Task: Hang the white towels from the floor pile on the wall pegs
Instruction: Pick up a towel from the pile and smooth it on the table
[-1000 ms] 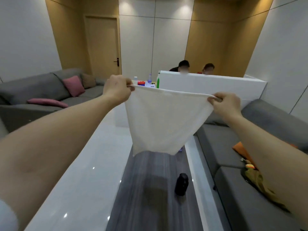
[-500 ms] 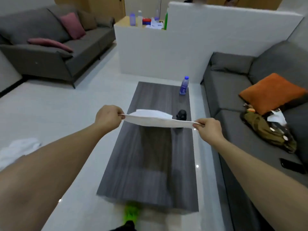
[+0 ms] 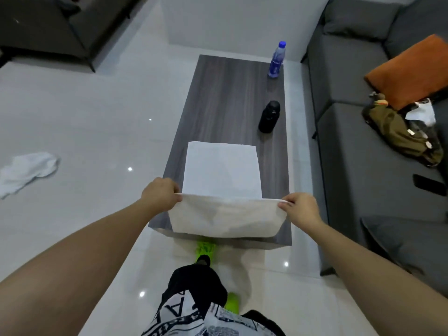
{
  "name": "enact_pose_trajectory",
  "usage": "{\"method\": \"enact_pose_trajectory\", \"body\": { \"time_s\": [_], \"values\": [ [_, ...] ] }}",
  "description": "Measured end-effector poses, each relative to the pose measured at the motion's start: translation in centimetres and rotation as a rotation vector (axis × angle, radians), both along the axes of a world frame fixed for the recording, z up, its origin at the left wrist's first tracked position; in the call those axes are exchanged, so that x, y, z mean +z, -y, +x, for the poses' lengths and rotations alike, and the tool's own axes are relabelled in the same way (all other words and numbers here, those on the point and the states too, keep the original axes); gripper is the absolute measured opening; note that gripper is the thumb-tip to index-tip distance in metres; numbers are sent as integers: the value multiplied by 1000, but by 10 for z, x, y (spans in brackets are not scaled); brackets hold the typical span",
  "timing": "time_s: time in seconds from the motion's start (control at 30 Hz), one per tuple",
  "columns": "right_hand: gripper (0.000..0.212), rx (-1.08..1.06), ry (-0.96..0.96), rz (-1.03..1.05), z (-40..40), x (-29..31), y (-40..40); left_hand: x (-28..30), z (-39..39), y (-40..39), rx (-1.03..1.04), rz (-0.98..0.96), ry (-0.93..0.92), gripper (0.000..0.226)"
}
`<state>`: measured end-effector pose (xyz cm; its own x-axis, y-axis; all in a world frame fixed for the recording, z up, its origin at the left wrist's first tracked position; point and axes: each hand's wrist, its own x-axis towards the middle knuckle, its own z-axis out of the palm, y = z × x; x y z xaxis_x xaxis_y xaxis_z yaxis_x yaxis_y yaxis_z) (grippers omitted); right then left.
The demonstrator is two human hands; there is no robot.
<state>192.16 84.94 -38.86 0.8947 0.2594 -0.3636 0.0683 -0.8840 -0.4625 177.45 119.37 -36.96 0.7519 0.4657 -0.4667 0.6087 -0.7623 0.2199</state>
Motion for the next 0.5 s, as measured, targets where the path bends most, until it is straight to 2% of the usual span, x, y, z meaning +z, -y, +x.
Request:
{"method": "enact_pose_trajectory", "body": {
  "time_s": [0.1, 0.3, 0.4, 0.5],
  "values": [
    [21, -25, -14, -44, 16, -15, -14, -18, 18, -16, 6, -23, -19, 10],
    [19, -82, -62, -70, 77, -38, -70, -55, 83, -67, 43, -71, -26, 15],
    [31, -108, -75, -65, 125, -46, -102, -68, 134, -99, 46, -97, -37, 17],
    [15, -170, -75, -44, 175, -52, -131, -78, 187, -127, 63, -104, -8, 23]
  ]
}}
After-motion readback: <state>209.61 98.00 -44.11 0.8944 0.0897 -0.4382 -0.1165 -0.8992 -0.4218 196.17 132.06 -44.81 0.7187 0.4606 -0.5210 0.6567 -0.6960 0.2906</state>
